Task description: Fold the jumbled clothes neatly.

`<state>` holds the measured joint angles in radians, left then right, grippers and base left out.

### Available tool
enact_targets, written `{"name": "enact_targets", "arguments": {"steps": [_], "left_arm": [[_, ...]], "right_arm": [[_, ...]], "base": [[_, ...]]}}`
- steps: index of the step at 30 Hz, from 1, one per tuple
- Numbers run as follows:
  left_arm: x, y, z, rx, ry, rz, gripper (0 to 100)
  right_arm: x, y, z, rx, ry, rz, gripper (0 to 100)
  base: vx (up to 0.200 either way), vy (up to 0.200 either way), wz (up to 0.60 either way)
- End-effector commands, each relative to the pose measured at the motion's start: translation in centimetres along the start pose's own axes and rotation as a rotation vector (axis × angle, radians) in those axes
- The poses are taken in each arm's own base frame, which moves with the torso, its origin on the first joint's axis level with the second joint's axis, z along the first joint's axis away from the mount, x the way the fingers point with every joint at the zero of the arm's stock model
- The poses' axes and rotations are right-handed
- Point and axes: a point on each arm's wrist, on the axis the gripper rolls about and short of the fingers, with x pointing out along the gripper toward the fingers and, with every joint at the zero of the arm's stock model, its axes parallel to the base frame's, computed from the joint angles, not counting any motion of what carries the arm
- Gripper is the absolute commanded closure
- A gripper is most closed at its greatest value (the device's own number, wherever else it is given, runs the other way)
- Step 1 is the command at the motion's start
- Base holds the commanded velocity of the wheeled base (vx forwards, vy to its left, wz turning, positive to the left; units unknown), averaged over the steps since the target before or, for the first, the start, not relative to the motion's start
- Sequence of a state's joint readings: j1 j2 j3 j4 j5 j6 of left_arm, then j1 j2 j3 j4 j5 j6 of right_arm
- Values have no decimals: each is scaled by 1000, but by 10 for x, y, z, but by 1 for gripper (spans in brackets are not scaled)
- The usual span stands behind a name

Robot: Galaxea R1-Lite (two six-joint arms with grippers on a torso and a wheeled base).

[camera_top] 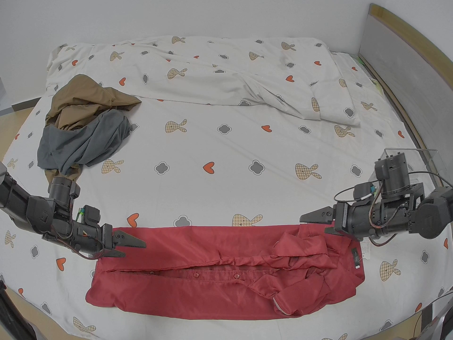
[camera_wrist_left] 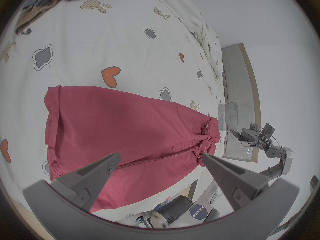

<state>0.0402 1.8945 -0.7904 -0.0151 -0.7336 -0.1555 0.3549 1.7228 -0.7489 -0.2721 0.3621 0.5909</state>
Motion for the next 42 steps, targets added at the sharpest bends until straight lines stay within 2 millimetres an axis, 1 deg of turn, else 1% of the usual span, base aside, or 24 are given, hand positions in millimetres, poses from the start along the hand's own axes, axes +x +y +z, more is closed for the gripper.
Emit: {"name": "enact_targets", "arguments": {"steps": [1,4,6,7,10,16,20,23,26,28,31,34,40,41,42], "left_arm": [[11,7,-3,-13,26,2,0],[13,8,-2,-16,30,5,0],[13,9,-3,-18,33,7,0],[14,10,-2,-21,35,8,0],[19,14,-2,-32,46,20,0],[31,22,-1,-32,57,96,0],[35,26,-1,-33,57,112,0],[37,28,-1,-36,59,131,0],[37,28,-1,-37,60,137,0],[37,28,-1,-37,60,137,0],[37,31,-1,-45,58,142,0],[34,36,1,-60,49,147,0],[27,45,6,-85,19,160,0],[26,47,7,-91,13,162,0],[26,47,8,-91,11,163,0]], "right_arm": [[37,11,-5,-30,84,14,0],[63,13,-8,-39,135,15,0],[66,13,-8,-39,141,15,0],[74,11,-11,-21,169,14,0],[81,9,-17,32,209,19,0],[96,-5,-21,63,243,-18,0],[99,-7,-22,60,247,-25,0],[101,-4,-23,51,250,-21,0],[110,-7,-32,52,282,-45,0],[111,-7,-33,50,283,-49,0],[115,-5,-41,20,249,-130,0],[118,-9,-49,17,261,-167,0],[113,-10,-52,20,272,-165,0],[106,-6,-49,15,255,-152,0],[104,-4,-48,13,251,-148,0]], "base": [[0,0,0],[0,0,0],[0,0,0],[0,0,0],[0,0,0],[0,0,0],[0,0,0],[0,0,0],[0,0,0],[0,0,0],[0,0,0],[0,0,0],[0,0,0],[0,0,0],[0,0,0]]}}
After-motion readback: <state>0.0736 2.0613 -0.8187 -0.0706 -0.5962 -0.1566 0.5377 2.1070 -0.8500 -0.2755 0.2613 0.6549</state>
